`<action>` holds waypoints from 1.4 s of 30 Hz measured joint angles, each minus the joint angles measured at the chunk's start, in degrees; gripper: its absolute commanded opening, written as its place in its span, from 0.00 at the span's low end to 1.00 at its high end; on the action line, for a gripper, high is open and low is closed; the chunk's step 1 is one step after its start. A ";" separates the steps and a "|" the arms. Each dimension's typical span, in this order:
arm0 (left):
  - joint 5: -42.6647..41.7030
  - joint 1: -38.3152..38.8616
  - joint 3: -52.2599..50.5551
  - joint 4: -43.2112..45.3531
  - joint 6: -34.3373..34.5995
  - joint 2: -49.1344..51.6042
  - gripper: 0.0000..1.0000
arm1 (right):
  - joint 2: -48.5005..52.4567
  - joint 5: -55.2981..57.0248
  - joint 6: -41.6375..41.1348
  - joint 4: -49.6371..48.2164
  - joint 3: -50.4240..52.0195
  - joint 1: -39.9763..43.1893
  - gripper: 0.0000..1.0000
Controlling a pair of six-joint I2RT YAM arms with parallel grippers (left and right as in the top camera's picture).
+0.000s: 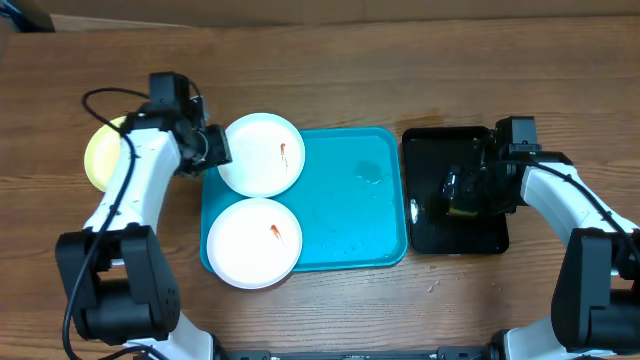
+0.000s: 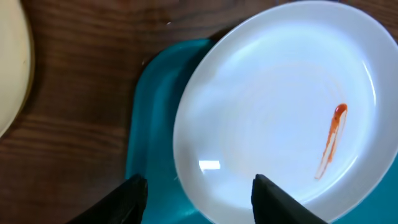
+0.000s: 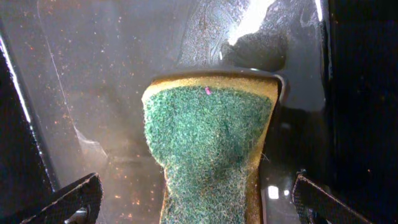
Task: Clean dirty plates on tray and stack at the side
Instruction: 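Move left gripper to the upper white plate and grasp its rim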
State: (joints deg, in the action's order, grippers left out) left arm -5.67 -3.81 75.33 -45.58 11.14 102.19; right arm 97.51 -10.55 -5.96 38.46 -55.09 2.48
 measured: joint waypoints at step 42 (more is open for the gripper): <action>-14.95 12.50 -7.74 14.19 -0.61 4.22 0.51 | 0.00 -0.15 0.00 0.35 0.00 0.00 1.00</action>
State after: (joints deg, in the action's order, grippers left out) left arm -20.62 8.69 67.59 -31.40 10.52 106.41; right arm 97.51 -10.70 -5.96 38.81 -55.09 2.48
